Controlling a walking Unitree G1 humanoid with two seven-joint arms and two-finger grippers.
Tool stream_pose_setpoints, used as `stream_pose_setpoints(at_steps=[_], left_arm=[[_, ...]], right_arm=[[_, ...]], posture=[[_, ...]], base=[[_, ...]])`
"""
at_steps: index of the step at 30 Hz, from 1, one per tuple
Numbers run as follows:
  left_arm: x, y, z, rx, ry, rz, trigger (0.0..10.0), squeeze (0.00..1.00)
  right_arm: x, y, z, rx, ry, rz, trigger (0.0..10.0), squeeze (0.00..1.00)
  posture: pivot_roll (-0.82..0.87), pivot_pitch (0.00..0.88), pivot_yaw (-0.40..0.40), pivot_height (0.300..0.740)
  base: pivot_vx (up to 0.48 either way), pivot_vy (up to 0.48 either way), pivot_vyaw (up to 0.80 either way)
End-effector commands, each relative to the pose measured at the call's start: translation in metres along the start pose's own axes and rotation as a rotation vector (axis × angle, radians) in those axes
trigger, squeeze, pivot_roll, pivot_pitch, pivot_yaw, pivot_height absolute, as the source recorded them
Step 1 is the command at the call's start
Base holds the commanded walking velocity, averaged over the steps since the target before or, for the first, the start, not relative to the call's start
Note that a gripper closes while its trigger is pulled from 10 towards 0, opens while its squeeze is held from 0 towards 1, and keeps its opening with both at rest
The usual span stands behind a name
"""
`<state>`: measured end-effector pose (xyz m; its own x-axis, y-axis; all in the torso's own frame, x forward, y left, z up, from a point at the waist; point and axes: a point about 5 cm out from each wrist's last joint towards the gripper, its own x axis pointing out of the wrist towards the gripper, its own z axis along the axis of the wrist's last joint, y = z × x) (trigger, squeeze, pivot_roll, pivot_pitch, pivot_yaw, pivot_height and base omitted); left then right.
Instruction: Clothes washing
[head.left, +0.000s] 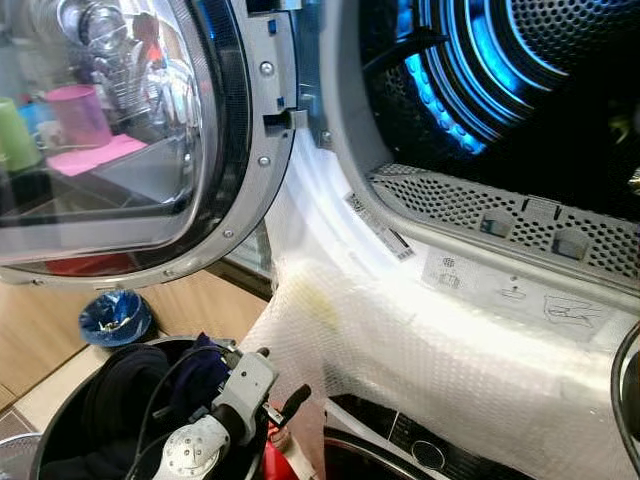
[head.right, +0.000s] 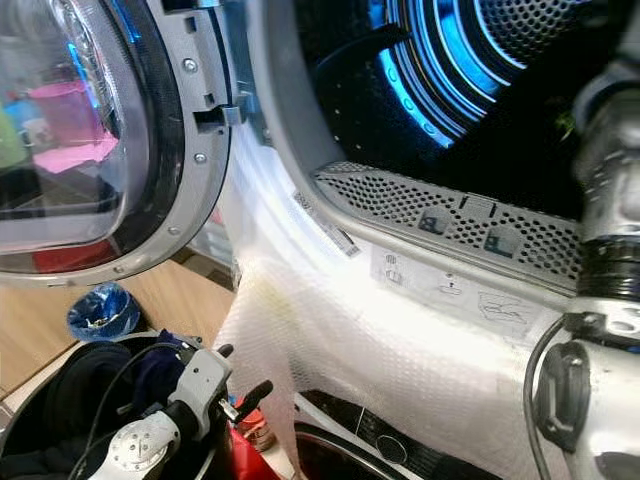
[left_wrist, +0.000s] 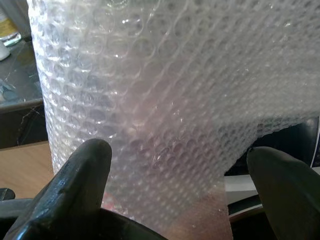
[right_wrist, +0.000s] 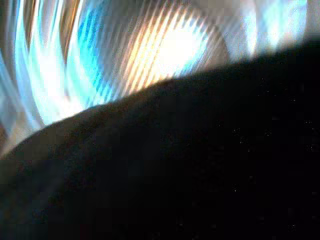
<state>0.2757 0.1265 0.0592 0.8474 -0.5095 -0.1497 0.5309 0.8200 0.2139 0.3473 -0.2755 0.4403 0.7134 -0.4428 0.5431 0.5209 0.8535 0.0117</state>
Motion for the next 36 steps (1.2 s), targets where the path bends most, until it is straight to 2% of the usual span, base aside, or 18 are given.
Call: stream_pose_setpoints(at_steps=[1, 3, 5, 6, 7, 9, 10, 12, 14, 15, 17, 20, 24, 26, 29, 31, 33, 36], left_arm=[[-0.003, -0.003, -0.009, -0.013, 0.051, -0.021, 10.0, 0.00], [-0.003, -0.004, -0.009, -0.014, 0.051, -0.020, 10.0, 0.00], [-0.004, -0.006, -0.010, -0.017, 0.054, -0.025, 10.0, 0.00], [-0.004, -0.008, -0.011, -0.020, 0.055, -0.031, 10.0, 0.00], [-0.005, -0.009, -0.011, -0.022, 0.056, -0.035, 10.0, 0.00], [-0.004, -0.009, -0.011, -0.023, 0.057, -0.038, 10.0, 0.00], [-0.004, -0.008, -0.011, -0.023, 0.058, -0.042, 10.0, 0.00], [-0.003, -0.008, -0.011, -0.022, 0.058, -0.045, 10.0, 0.00], [-0.004, -0.008, -0.011, -0.021, 0.059, -0.046, 10.0, 0.00], [-0.003, -0.007, -0.011, -0.020, 0.059, -0.042, 10.0, 0.00], [-0.003, -0.007, -0.010, -0.021, 0.055, -0.035, 10.0, 0.00], [-0.003, -0.008, -0.010, -0.023, 0.054, -0.035, 10.0, 0.00], [-0.004, -0.010, -0.010, -0.025, 0.055, -0.044, 10.0, 0.00], [-0.004, -0.010, -0.010, -0.026, 0.055, -0.042, 10.0, 0.00], [-0.005, -0.007, -0.011, -0.025, 0.060, -0.036, 10.0, 0.00], [-0.005, -0.007, -0.011, -0.026, 0.061, -0.037, 10.0, 0.00], [-0.004, -0.010, -0.012, -0.031, 0.063, -0.045, 10.0, 0.00], [-0.003, -0.011, -0.012, -0.034, 0.065, -0.055, 10.0, 0.00]], right_arm=[[-0.004, -0.009, 0.056, 0.039, -0.292, -0.064, 10.0, 0.00], [-0.007, -0.004, 0.054, 0.037, -0.299, -0.028, 10.0, 0.00], [-0.010, 0.014, -0.007, 0.020, 0.055, 0.085, 10.0, 0.00], [-0.021, 0.020, -0.052, 0.043, 0.323, 0.094, 10.0, 0.00], [-0.033, 0.030, -0.077, 0.055, 0.461, 0.168, 10.0, 0.00], [-0.039, 0.040, -0.086, 0.054, 0.495, 0.233, 10.0, 0.00], [-0.040, 0.051, -0.083, 0.052, 0.462, 0.302, 10.0, 0.00], [-0.029, 0.054, -0.054, 0.102, 0.309, 0.291, 10.0, 0.00], [-0.016, 0.046, -0.012, 0.113, 0.082, 0.234, 10.0, 0.00], [-0.010, 0.030, 0.033, 0.074, -0.147, 0.137, 10.0, 0.00], [-0.012, 0.023, 0.047, 0.146, -0.201, 0.105, 10.0, 0.00], [-0.015, 0.022, 0.033, 0.115, -0.152, 0.105, 10.0, 0.00], [-0.022, 0.033, -0.020, 0.085, 0.068, 0.137, 10.0, 0.00], [-0.024, 0.033, -0.021, 0.106, 0.073, 0.136, 10.0, 0.00], [-0.033, 0.031, -0.013, 0.239, 0.184, 0.153, 10.0, 0.00], [-0.036, 0.032, -0.009, 0.237, 0.212, 0.181, 10.0, 0.00], [-0.055, 0.034, -0.005, 0.186, 0.282, 0.278, 10.0, 0.00], [-0.068, 0.029, 0.001, 0.212, 0.291, 0.302, 10.0, 0.00]], posture=[[-0.02, 0.057, 0.053, 0.740], [-0.02, 0.057, 0.053, 0.740], [-0.03, 0.057, 0.053, 0.740], [-0.03, 0.057, 0.053, 0.740], [-0.03, 0.056, 0.053, 0.740], [-0.03, 0.057, 0.055, 0.740], [-0.03, 0.057, 0.055, 0.740], [-0.03, 0.057, 0.055, 0.740], [-0.02, 0.059, 0.054, 0.740], [-0.02, 0.059, 0.054, 0.740], [-0.03, 0.060, 0.052, 0.740], [-0.03, 0.060, 0.052, 0.740], [-0.02, 0.062, 0.052, 0.740], [-0.02, 0.062, 0.052, 0.740], [-0.02, 0.064, 0.051, 0.740], [-0.02, 0.064, 0.051, 0.740], [-0.04, 0.065, 0.053, 0.740], [-0.04, 0.066, 0.056, 0.740]], base=[[0.000, 0.000, 0.00], [0.000, 0.000, 0.00], [0.000, 0.000, 0.00], [0.000, 0.000, 0.00], [0.000, 0.000, 0.00], [0.000, 0.000, 0.00], [0.000, 0.000, 0.00], [0.000, 0.000, 0.00], [0.000, 0.000, 0.00], [0.000, 0.000, 0.00], [0.000, 0.000, 0.00], [0.000, 0.000, 0.00], [0.000, 0.000, 0.00], [0.000, 0.000, 0.00], [0.000, 0.000, 0.00], [0.000, 0.000, 0.00], [0.000, 0.000, 0.00], [0.000, 0.000, 0.00]])
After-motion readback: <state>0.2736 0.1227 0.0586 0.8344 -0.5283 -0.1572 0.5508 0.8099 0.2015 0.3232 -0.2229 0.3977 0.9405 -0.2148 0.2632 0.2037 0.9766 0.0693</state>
